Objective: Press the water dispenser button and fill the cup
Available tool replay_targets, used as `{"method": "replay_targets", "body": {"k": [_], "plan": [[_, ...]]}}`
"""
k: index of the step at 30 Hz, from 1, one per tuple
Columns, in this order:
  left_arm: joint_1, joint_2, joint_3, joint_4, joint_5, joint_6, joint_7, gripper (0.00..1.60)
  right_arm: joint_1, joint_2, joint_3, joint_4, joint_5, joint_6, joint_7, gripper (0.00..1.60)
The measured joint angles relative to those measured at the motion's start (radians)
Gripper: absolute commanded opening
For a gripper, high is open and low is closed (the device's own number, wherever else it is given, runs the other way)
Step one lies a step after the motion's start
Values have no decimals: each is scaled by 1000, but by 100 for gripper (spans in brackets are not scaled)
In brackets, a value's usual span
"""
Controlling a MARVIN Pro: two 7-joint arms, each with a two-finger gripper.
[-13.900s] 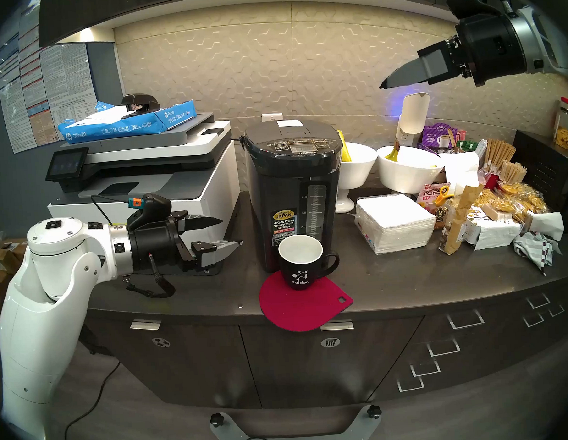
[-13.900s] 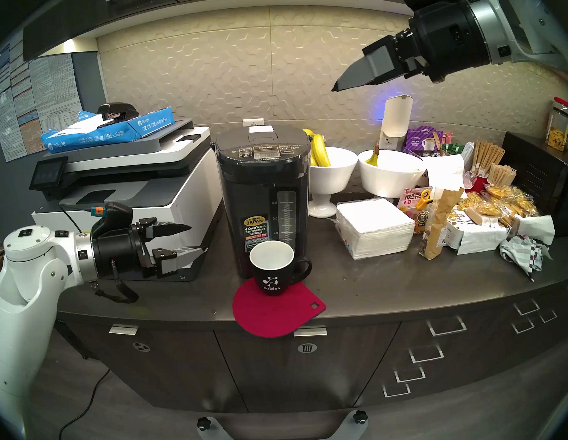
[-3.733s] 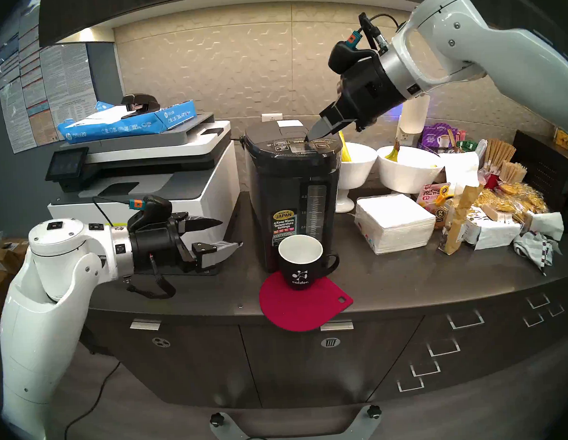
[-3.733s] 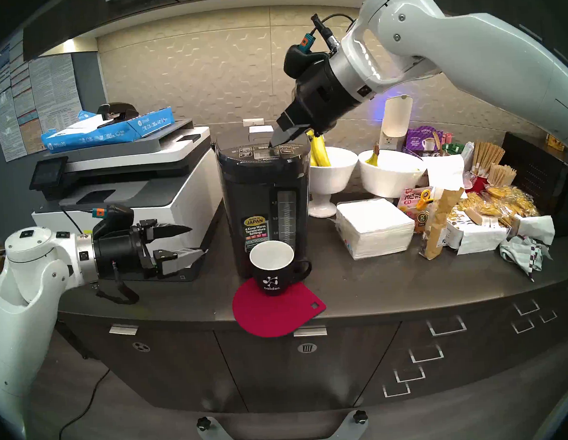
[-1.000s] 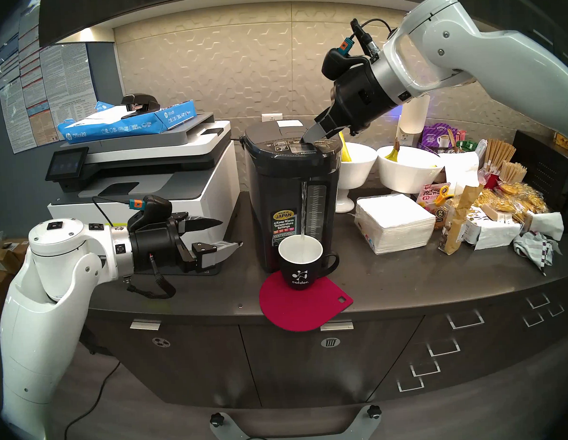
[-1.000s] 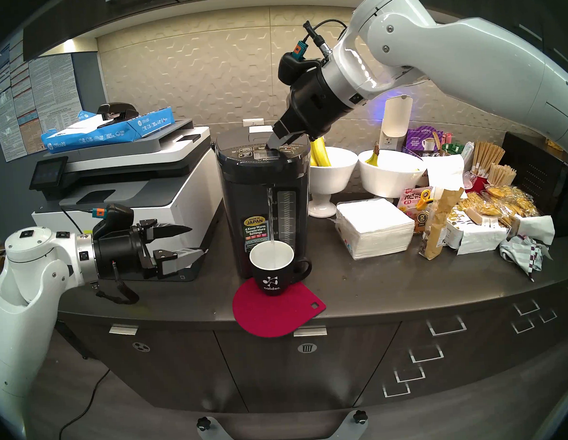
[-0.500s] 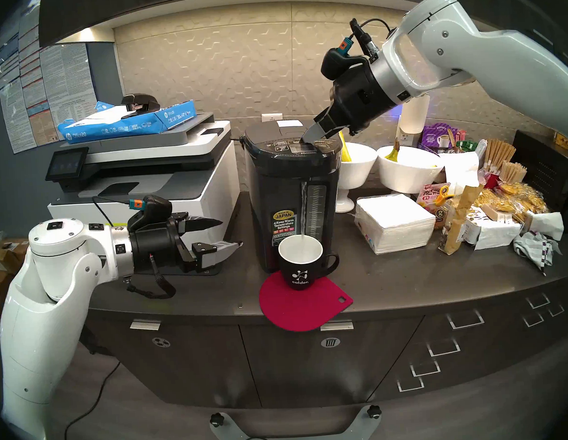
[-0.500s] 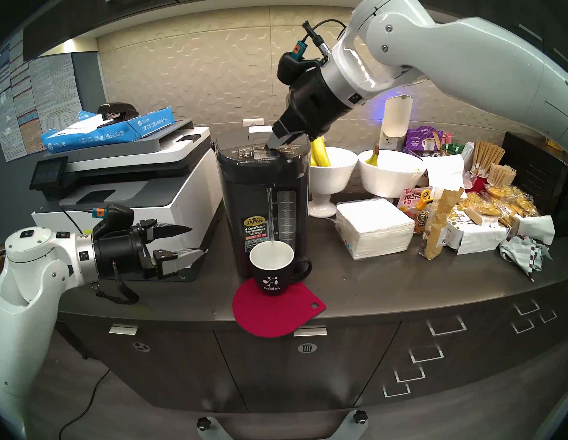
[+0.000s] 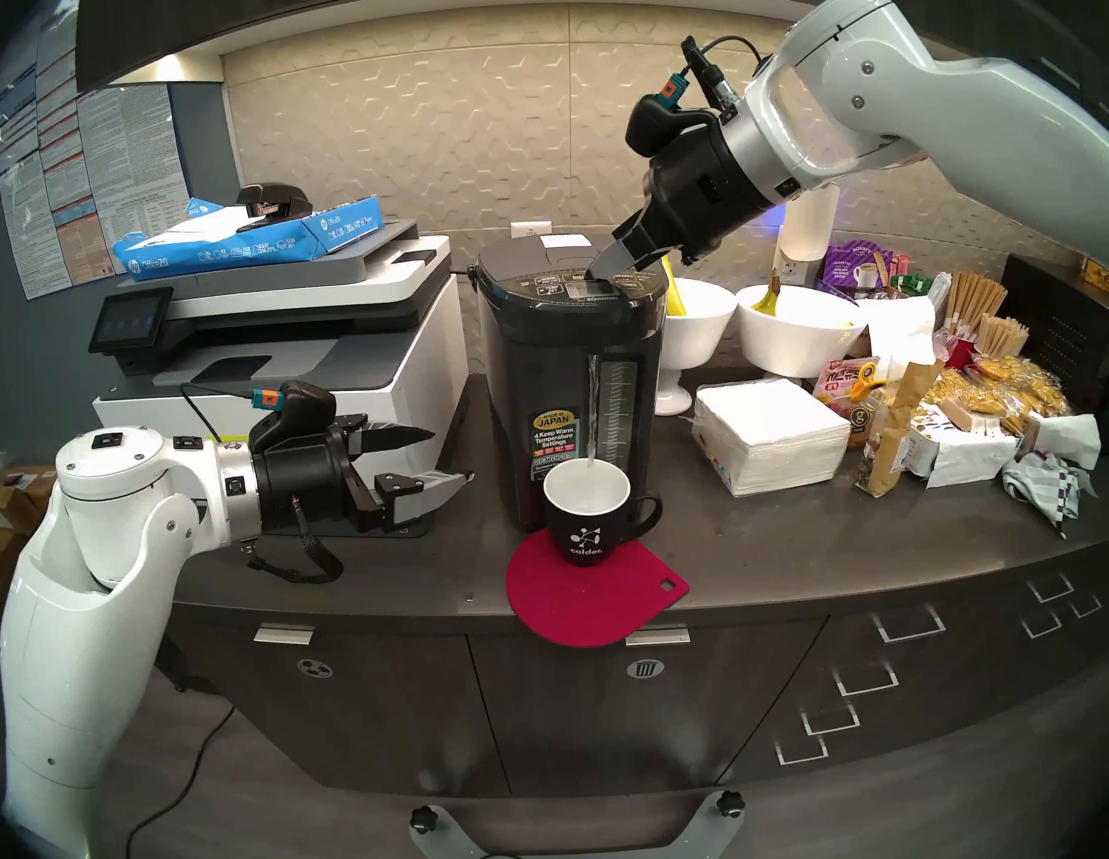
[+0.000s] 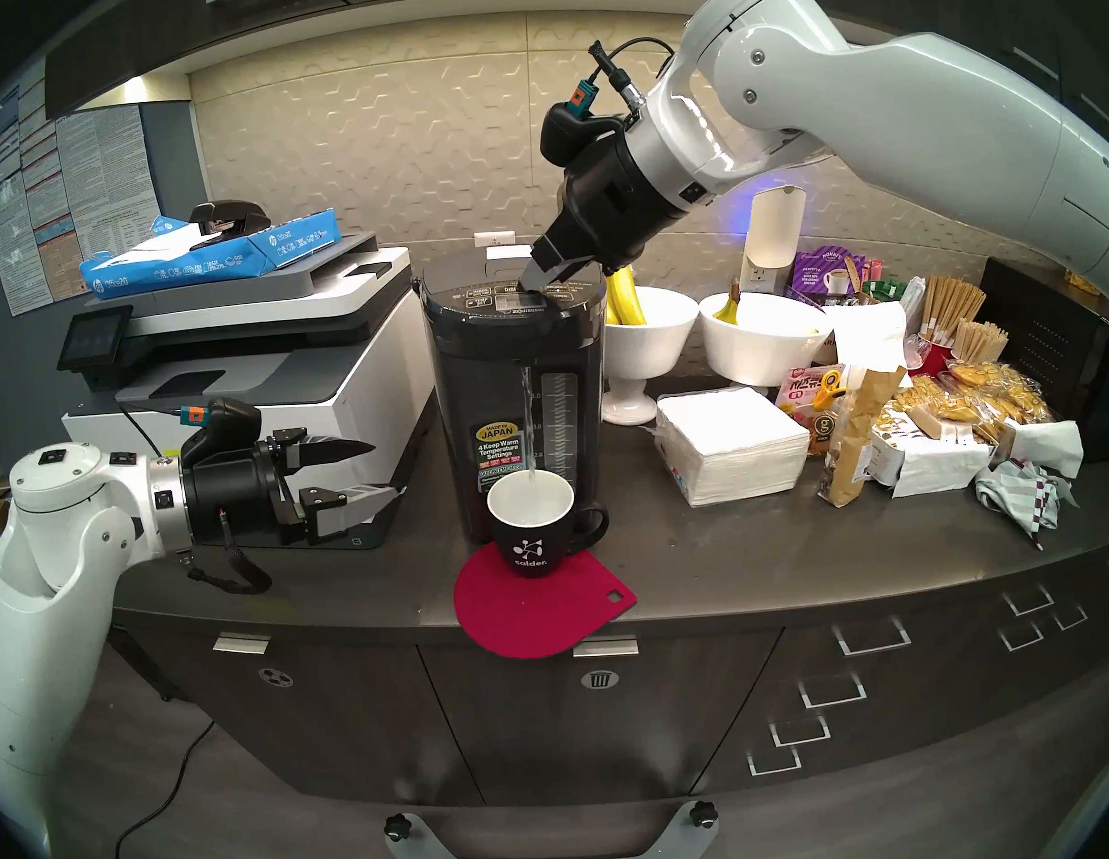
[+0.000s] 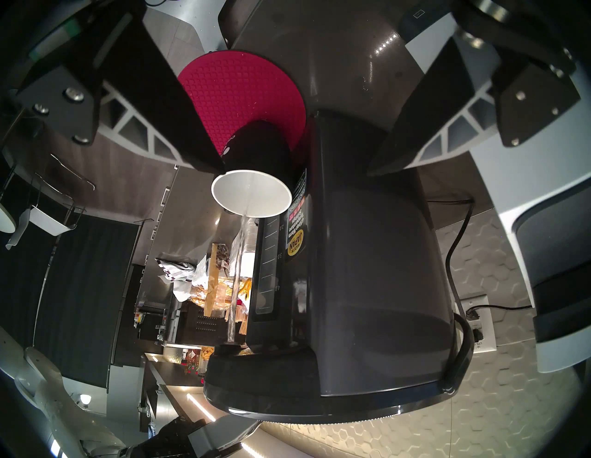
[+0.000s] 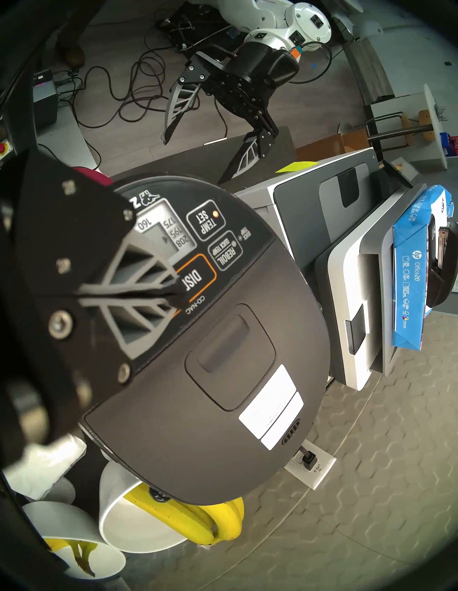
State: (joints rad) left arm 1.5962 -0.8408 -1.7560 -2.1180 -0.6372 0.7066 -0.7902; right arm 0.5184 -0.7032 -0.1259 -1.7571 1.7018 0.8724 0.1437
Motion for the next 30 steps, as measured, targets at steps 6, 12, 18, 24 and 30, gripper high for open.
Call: {"method": "replay_targets", "body": {"k": [6,12,18,24,30], "plan": [[0,0,0,0,0,0,0,160,0,0,0,0,-13,0,9,0],[0,0,0,0,0,0,0,160,0,0,0,-1,-21,0,15,0],[0,0,0,0,0,0,0,160,0,0,1,-1,-24,0,17,0],[0,0,0,0,0,0,0,160,0,-1,1,-1,-24,0,18,0],[0,0,0,0,0,0,0,160,0,-1,1,-1,-22,-1,17,0]]}}
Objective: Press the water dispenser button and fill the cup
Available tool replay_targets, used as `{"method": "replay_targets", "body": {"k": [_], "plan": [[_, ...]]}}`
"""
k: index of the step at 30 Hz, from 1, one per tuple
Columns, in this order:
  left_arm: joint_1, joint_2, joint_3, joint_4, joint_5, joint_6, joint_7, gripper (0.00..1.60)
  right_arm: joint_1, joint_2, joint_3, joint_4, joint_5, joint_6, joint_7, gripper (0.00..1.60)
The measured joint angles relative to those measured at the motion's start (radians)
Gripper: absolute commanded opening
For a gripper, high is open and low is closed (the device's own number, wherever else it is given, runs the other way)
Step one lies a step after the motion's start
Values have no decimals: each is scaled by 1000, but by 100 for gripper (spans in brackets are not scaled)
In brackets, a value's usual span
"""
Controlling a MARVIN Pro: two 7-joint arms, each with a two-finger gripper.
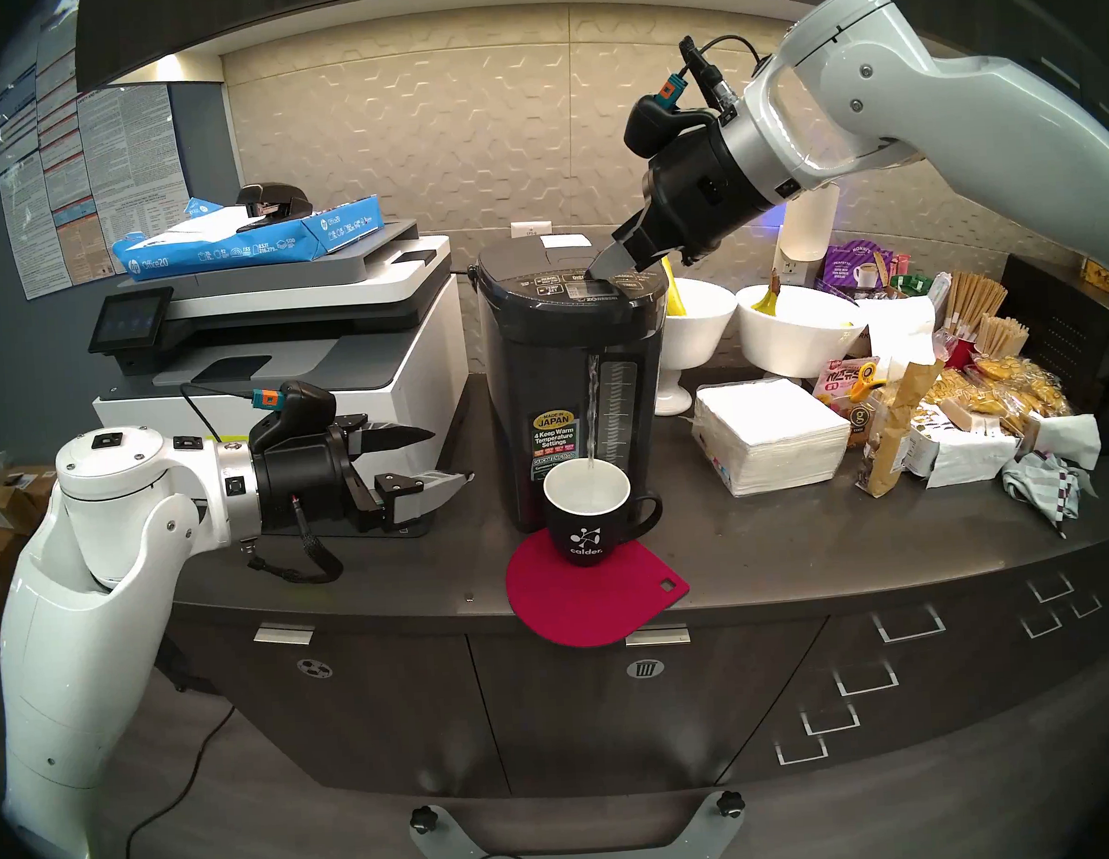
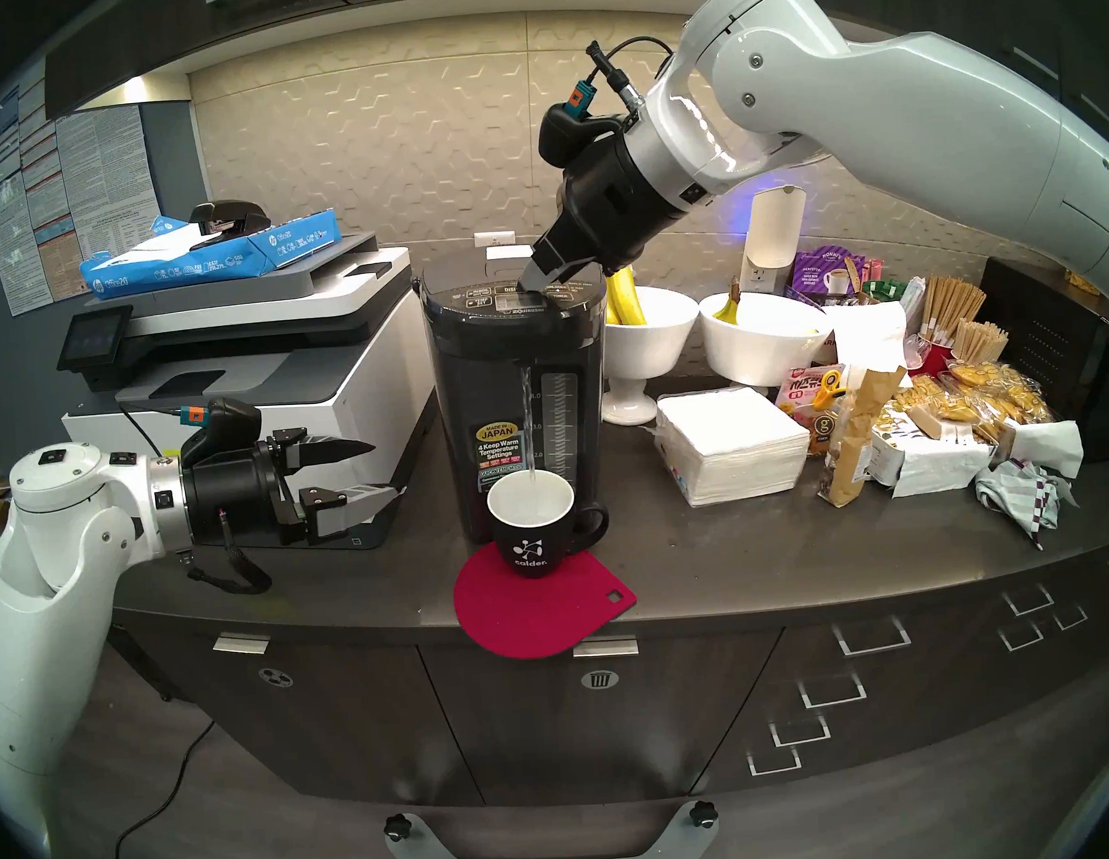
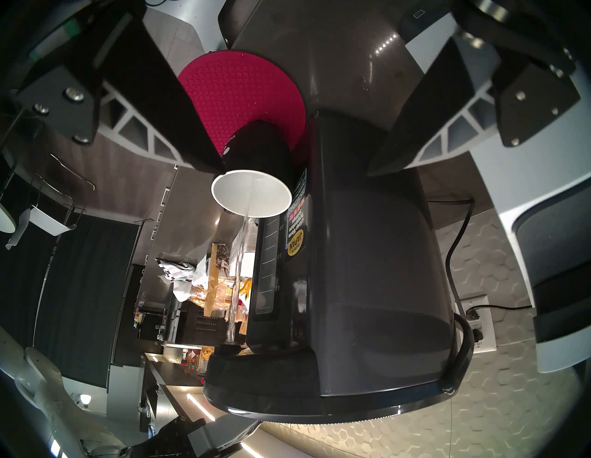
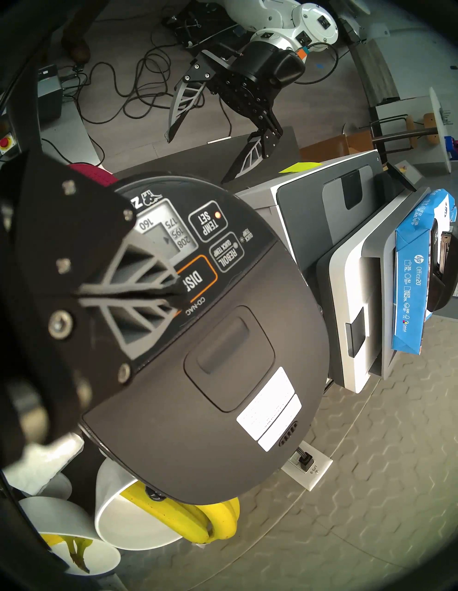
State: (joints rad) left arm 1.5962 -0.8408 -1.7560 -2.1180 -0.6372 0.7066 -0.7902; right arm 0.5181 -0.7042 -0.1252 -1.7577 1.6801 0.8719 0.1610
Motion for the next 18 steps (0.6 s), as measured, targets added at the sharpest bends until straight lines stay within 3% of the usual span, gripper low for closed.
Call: {"method": "replay_targets", "body": {"k": [18], "plan": [[0,0,0,0,0,0,0,160,0,-1,0,0,3,0,-3,0]]}}
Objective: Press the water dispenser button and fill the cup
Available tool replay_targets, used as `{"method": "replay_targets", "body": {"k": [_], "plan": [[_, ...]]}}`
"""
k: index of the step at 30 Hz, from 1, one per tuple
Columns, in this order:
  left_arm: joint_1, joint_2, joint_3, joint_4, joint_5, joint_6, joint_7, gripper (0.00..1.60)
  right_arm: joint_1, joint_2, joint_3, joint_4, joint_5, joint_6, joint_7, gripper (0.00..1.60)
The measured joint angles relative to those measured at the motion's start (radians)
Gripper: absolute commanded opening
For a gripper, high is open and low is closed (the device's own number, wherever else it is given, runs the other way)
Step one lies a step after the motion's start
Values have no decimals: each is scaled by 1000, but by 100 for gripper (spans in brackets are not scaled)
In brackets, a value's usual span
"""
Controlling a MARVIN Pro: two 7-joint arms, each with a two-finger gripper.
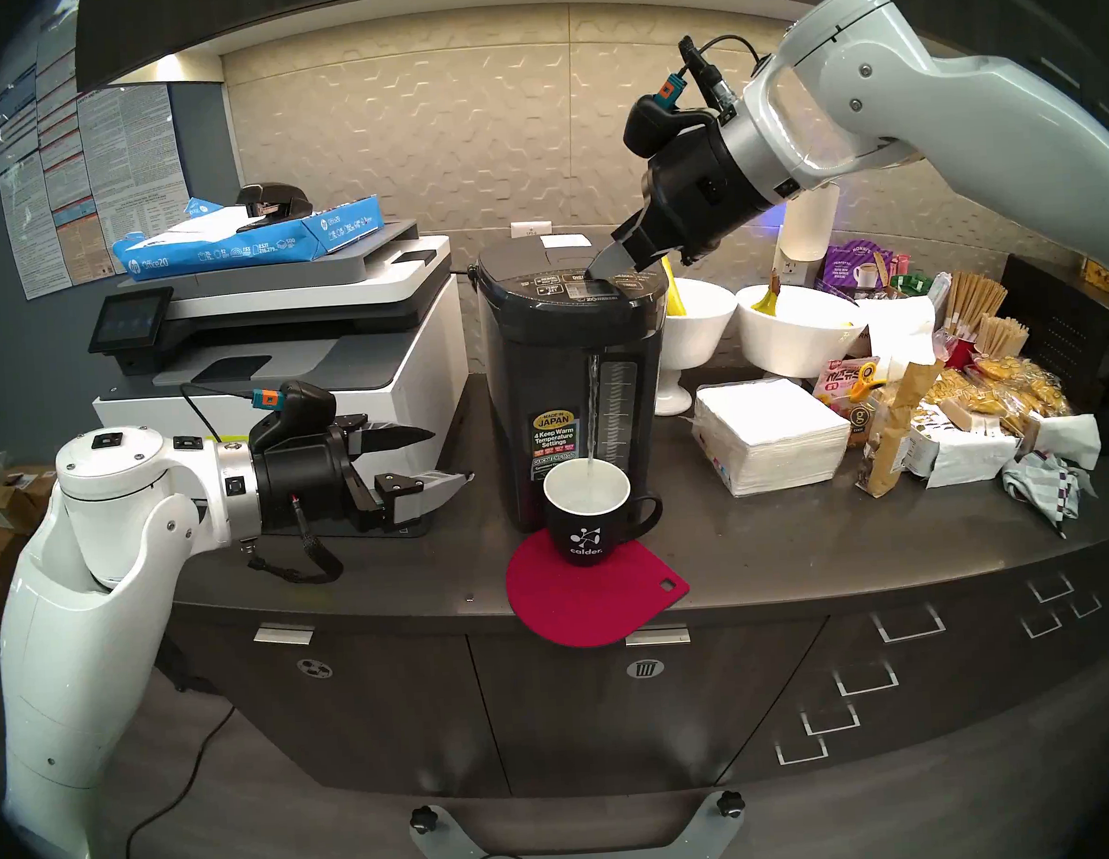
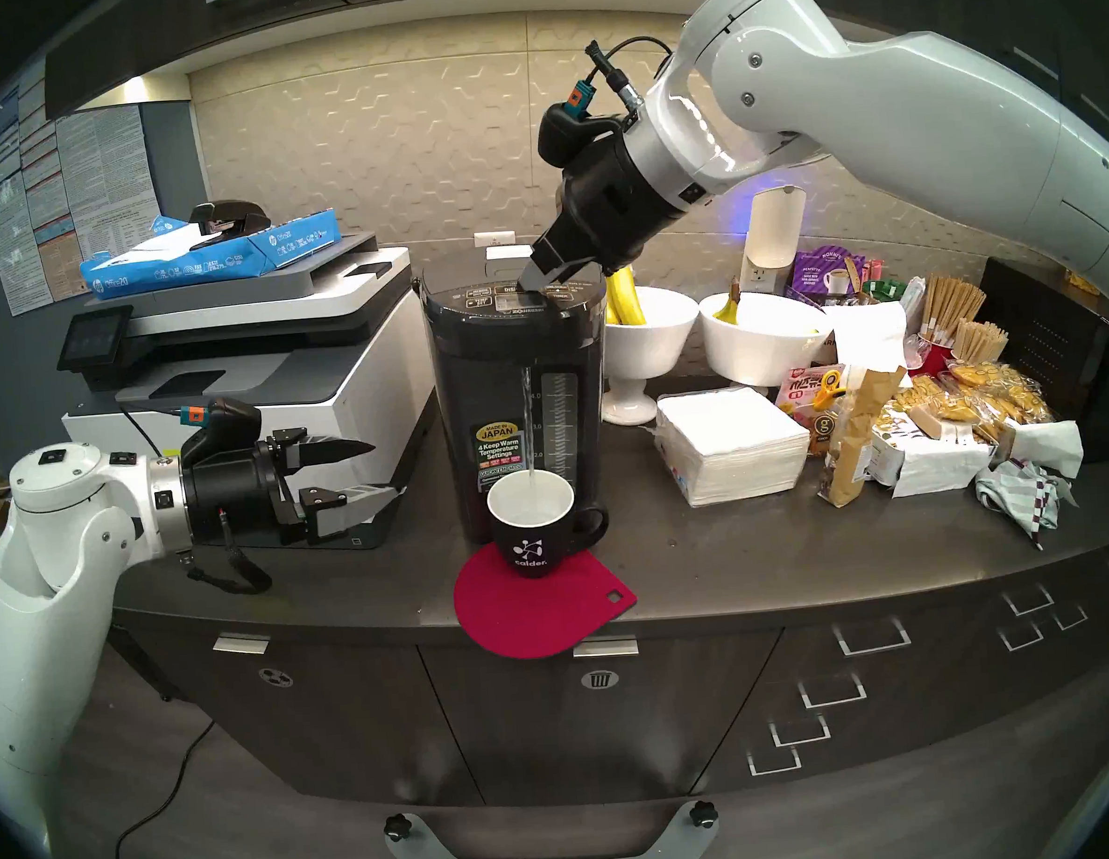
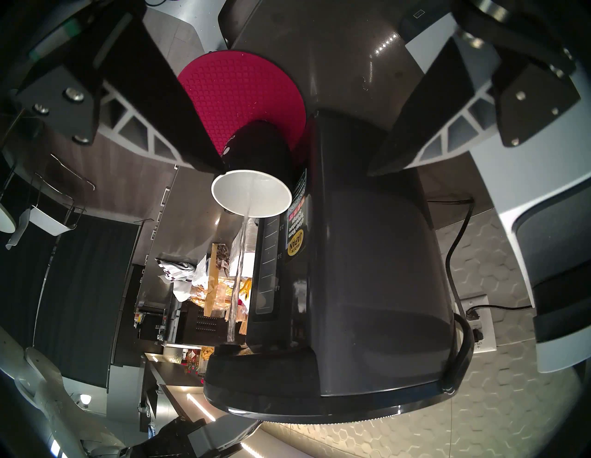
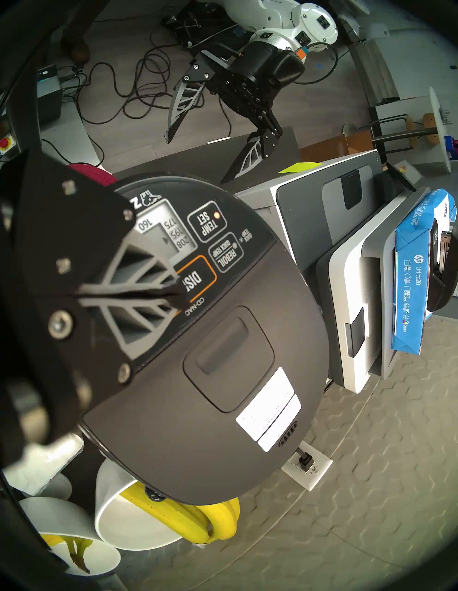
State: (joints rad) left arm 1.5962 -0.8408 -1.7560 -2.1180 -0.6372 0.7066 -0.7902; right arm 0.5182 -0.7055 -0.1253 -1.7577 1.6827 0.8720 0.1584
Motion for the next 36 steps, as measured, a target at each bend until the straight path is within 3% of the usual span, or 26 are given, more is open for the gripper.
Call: {"method": "replay_targets", "body": {"k": [36], "plan": [[0,0,0,0,0,0,0,160,0,1,-1,-4,-5,-3,1,0]]}}
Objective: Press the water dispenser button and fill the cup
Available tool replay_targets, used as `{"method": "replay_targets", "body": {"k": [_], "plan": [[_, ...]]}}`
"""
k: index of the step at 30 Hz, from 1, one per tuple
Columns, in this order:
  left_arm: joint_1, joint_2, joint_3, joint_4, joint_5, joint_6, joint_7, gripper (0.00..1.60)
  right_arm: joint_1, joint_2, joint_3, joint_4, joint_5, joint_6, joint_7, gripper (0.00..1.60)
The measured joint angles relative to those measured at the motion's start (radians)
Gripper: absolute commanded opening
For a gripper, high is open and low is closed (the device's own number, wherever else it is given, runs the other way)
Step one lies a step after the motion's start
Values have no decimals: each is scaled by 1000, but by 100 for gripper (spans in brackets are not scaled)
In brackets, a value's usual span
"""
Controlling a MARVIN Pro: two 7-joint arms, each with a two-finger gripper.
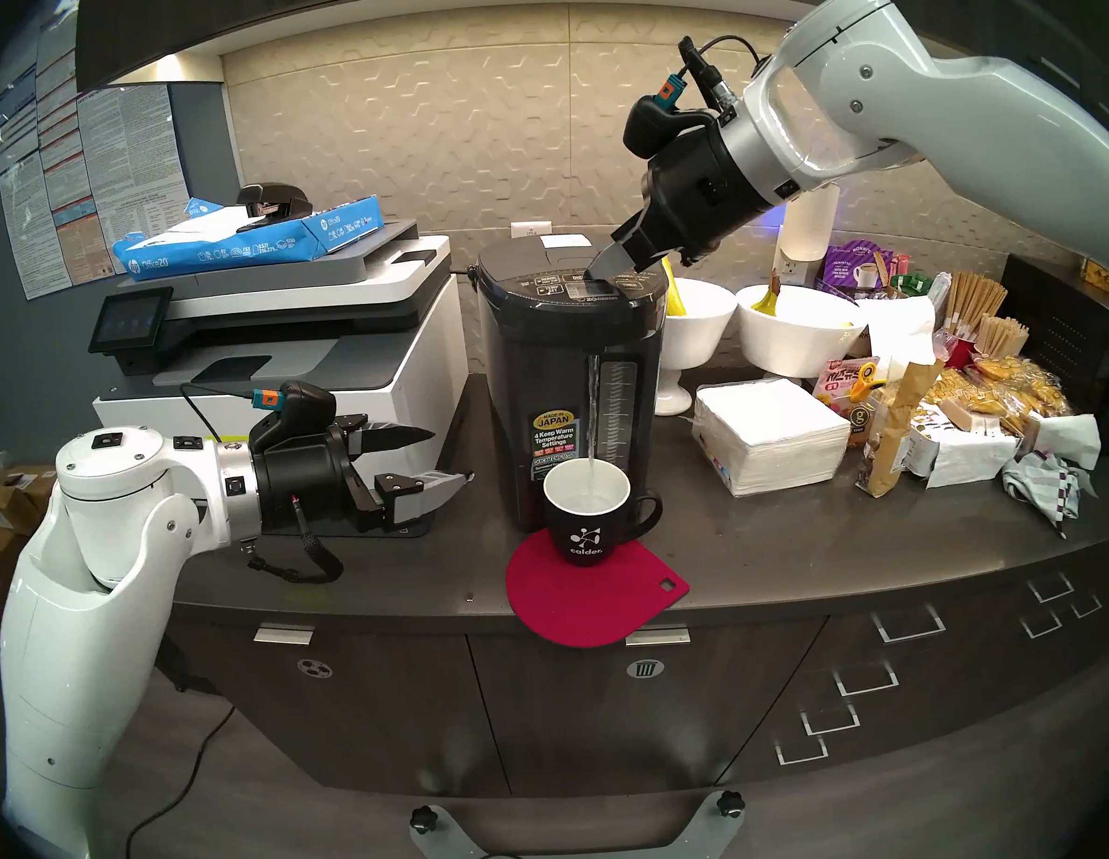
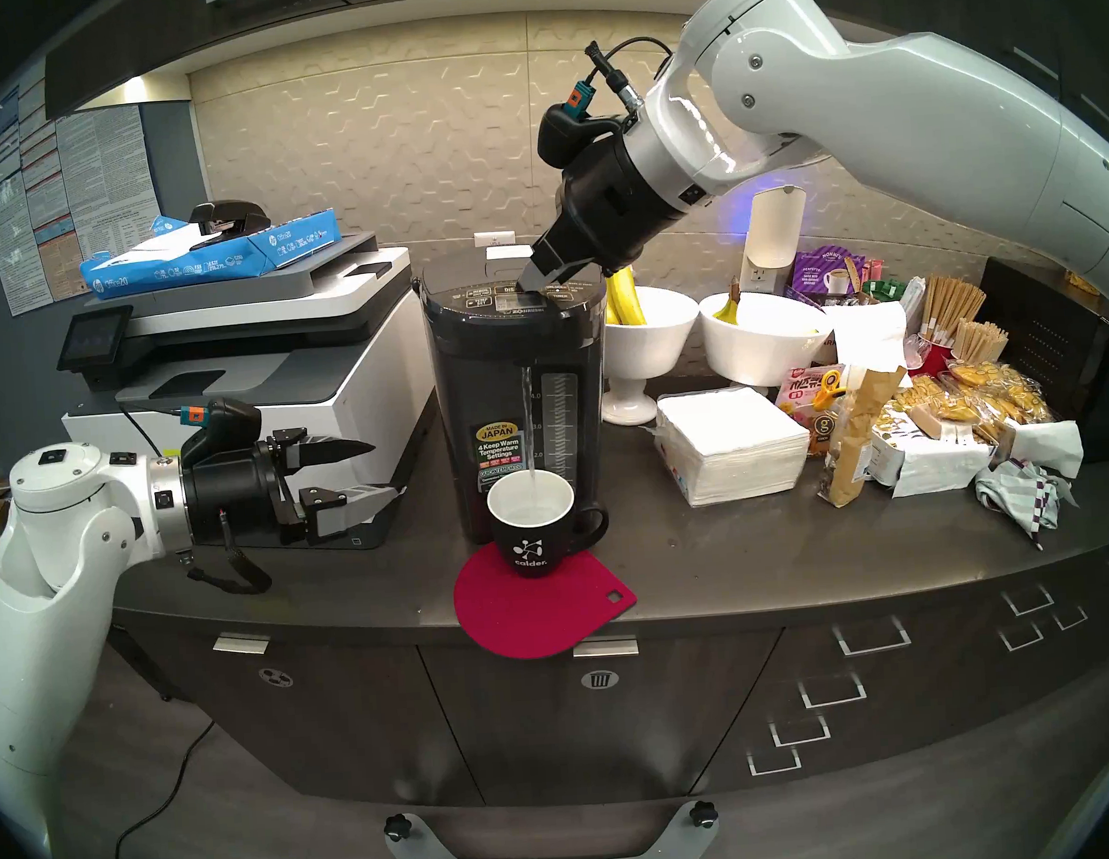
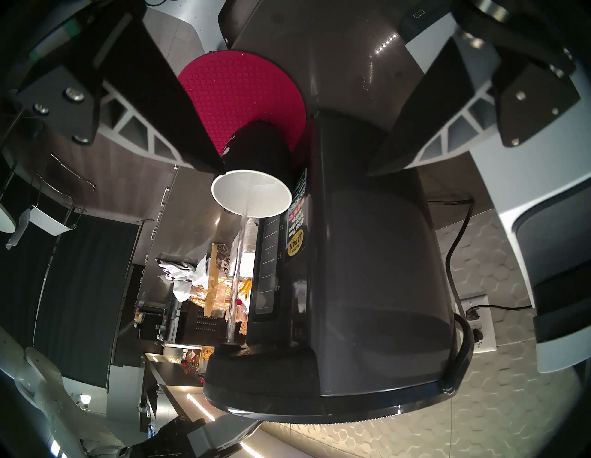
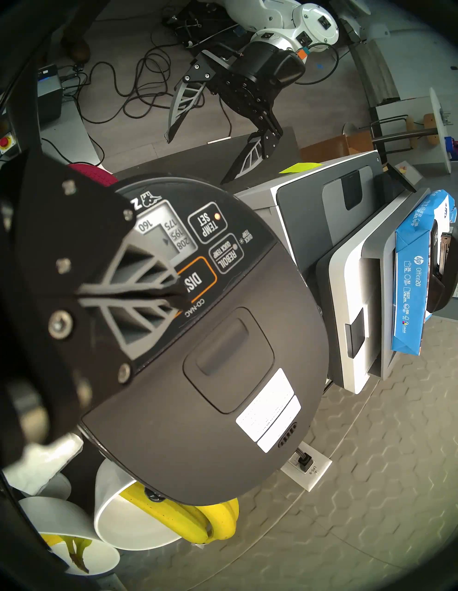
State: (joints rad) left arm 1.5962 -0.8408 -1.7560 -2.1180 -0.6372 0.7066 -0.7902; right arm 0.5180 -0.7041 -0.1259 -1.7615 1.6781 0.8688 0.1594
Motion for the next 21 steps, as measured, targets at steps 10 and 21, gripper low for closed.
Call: {"method": "replay_targets", "body": {"k": [10,21], "plan": [[0,0,0,0,0,0,0,160,0,-3,0,6,-1,0,3,0],[0,0,0,0,0,0,0,160,0,-15,1,33,-1,3,26,0]]}}
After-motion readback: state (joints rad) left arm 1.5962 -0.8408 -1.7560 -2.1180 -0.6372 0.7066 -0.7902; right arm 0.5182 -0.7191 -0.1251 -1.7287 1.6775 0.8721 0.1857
